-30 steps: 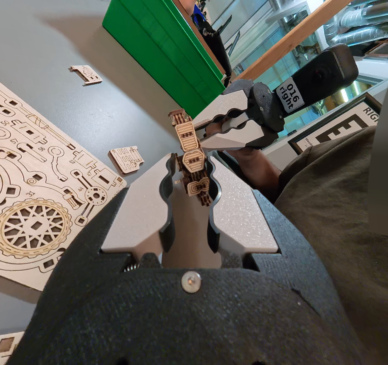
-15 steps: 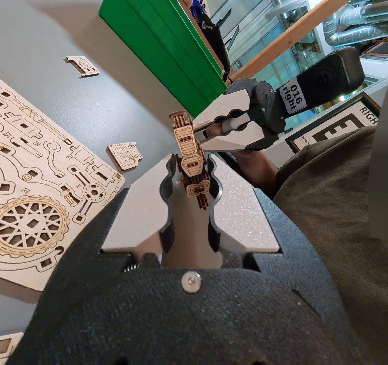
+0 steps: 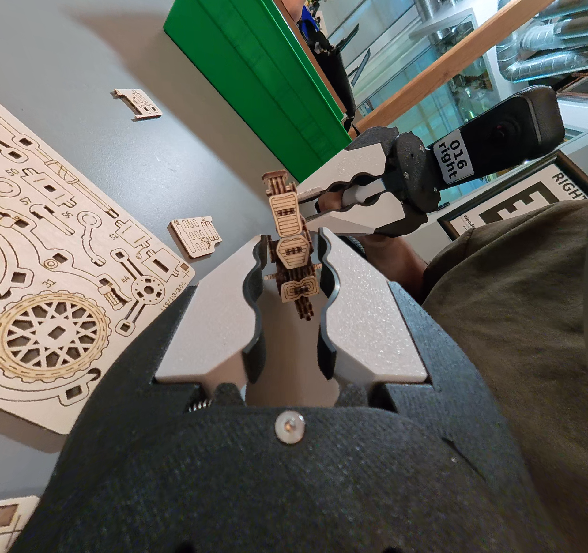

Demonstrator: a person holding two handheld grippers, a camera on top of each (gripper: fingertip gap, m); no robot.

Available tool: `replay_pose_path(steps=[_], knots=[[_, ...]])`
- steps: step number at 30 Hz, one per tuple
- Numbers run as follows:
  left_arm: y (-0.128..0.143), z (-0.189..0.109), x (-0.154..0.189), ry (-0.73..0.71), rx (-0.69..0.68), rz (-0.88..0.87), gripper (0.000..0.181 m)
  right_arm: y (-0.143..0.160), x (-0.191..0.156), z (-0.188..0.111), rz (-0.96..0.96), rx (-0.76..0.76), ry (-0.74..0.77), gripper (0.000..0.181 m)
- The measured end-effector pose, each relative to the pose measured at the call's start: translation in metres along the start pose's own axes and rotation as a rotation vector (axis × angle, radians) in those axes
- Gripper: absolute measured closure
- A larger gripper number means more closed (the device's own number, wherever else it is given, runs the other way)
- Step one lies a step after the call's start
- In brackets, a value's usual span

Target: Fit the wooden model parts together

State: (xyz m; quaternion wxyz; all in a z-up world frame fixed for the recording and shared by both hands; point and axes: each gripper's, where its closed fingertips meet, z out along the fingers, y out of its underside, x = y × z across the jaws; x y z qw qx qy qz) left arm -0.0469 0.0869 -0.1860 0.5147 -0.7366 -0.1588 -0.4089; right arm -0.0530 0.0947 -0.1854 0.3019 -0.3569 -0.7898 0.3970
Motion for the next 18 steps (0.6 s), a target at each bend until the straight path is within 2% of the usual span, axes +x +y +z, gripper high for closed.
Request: replay_pose_path(steps=[18], knots=[[-0.0003, 0.0018, -0.0045, -0.04, 0.015, -0.008, 0.154, 0.0005, 0.0014, 0.0007, -0.028, -0.017, 0.027, 0.172]])
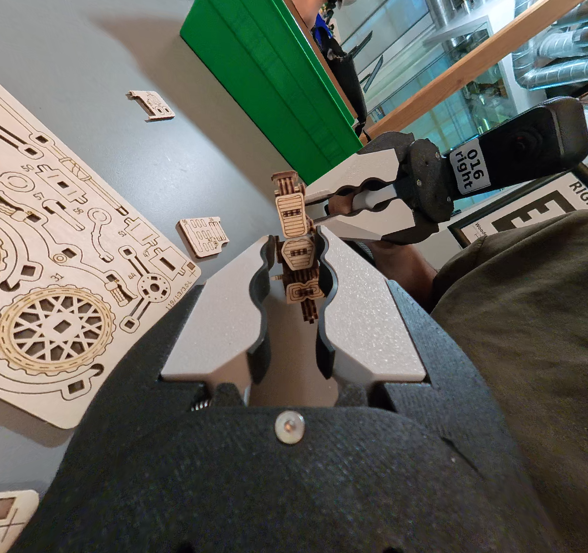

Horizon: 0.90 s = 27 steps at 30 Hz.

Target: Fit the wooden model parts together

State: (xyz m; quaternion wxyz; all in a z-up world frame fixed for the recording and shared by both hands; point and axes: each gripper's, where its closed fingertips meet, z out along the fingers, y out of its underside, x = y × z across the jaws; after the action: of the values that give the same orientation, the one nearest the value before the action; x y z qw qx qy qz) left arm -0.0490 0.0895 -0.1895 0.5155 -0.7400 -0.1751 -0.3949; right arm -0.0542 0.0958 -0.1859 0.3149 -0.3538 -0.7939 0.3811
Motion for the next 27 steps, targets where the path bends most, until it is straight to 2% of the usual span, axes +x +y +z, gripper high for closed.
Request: replay_pose_path(steps=[22, 27], knots=[[0.0001, 0.0014, -0.0007, -0.021, 0.003, 0.032, 0.163, 0.0014, 0.0008, 0.0003, 0.007, 0.002, -0.001, 0.172], [-0.002, 0.001, 0.0007, -0.024, 0.019, 0.061, 0.16, 0.0005, 0.0005, -0.0007, 0.01, 0.006, -0.003, 0.172]])
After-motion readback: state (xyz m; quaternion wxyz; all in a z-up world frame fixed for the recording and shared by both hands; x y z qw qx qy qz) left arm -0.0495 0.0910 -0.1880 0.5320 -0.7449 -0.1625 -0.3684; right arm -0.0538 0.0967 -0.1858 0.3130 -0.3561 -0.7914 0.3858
